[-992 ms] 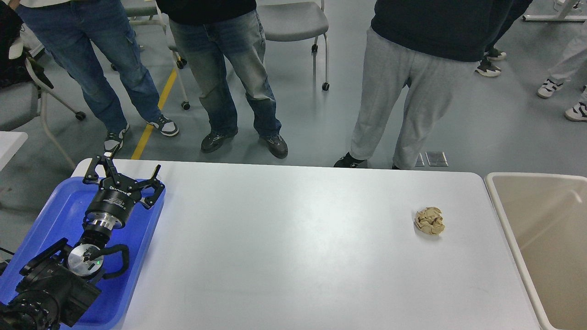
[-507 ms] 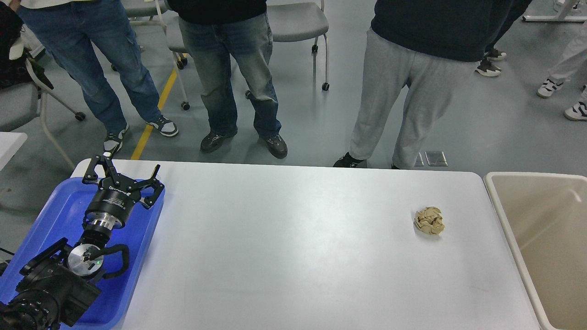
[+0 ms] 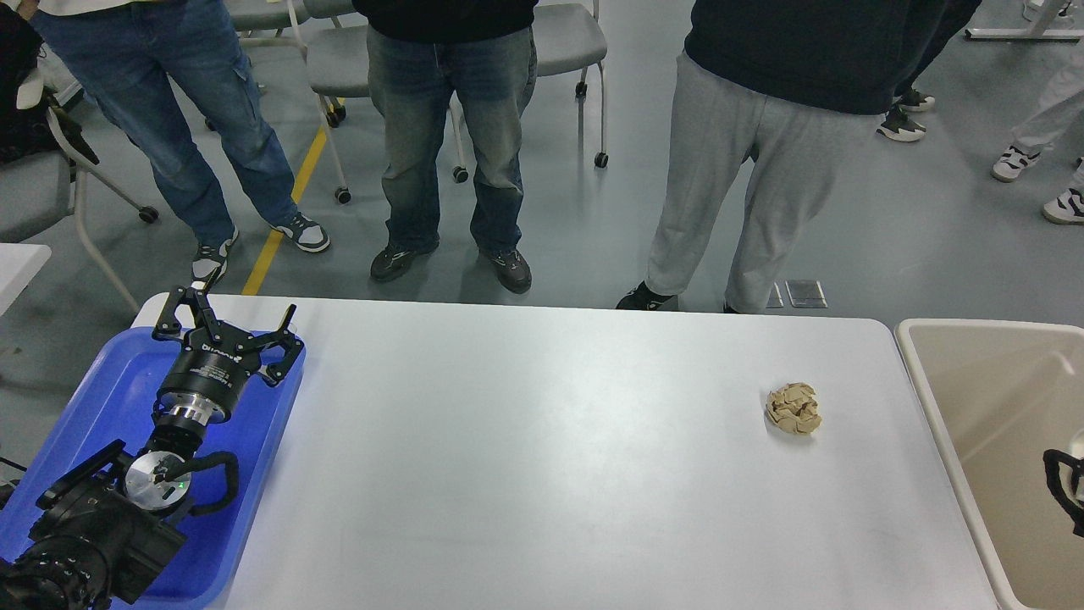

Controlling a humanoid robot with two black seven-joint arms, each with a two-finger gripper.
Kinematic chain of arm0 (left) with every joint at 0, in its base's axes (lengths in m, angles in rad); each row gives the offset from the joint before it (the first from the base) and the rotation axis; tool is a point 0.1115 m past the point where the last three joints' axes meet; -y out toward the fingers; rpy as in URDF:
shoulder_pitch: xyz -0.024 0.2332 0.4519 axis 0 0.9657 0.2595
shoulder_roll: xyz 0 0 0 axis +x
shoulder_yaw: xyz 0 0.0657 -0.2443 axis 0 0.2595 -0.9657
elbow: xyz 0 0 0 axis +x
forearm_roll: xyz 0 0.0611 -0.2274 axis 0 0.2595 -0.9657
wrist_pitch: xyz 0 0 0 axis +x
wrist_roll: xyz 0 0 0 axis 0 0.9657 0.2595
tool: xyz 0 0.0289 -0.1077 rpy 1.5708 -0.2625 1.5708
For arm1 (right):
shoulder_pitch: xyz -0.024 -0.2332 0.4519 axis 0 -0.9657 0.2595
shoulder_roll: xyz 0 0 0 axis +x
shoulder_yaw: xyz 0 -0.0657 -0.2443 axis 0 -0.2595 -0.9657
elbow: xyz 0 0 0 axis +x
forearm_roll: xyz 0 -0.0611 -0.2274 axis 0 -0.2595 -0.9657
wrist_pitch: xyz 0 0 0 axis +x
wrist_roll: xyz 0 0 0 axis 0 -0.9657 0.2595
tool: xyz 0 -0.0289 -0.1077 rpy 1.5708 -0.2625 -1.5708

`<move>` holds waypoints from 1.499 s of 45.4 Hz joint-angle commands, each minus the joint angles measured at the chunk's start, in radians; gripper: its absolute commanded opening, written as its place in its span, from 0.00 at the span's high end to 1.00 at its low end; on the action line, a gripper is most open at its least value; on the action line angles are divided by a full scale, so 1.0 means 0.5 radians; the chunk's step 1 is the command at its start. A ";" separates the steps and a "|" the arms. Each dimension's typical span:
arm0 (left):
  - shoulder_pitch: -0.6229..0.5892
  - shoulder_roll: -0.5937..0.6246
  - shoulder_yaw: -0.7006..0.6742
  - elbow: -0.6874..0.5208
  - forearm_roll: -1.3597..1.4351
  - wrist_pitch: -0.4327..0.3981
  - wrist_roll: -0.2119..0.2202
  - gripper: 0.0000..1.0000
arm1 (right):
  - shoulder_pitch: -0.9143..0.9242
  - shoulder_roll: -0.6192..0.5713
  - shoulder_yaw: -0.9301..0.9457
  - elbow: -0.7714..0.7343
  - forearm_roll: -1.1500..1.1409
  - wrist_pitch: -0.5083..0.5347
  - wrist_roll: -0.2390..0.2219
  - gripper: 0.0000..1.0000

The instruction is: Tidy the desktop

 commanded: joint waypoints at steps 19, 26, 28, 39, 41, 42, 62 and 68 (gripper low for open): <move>0.000 0.000 0.000 -0.001 0.000 0.000 0.000 0.00 | -0.036 0.022 -0.020 0.010 0.014 0.013 0.014 0.01; 0.000 0.000 0.000 -0.001 0.000 0.000 0.000 0.00 | -0.030 0.022 -0.026 0.007 -0.007 0.007 0.014 0.01; 0.000 0.000 0.003 -0.001 -0.003 0.000 0.000 0.00 | -0.017 0.022 -0.026 0.010 -0.007 0.007 0.014 0.01; 0.000 0.000 0.003 0.002 0.000 0.000 0.000 0.00 | 0.157 -0.182 0.243 0.221 0.030 0.248 0.047 0.01; 0.000 0.000 0.003 0.002 -0.003 0.000 0.000 0.00 | 0.164 -0.260 0.366 0.335 0.030 0.344 0.063 0.01; 0.000 0.000 0.003 0.002 -0.003 0.000 0.000 0.00 | 0.164 -0.303 0.421 0.396 0.030 0.390 0.069 0.01; 0.000 0.000 0.000 0.002 0.000 0.000 -0.003 0.00 | 0.139 -0.512 1.198 1.427 0.042 1.068 0.228 0.00; 0.000 0.000 0.000 0.002 0.000 0.000 -0.003 0.00 | 0.118 -0.395 1.223 1.627 0.097 1.243 0.336 0.00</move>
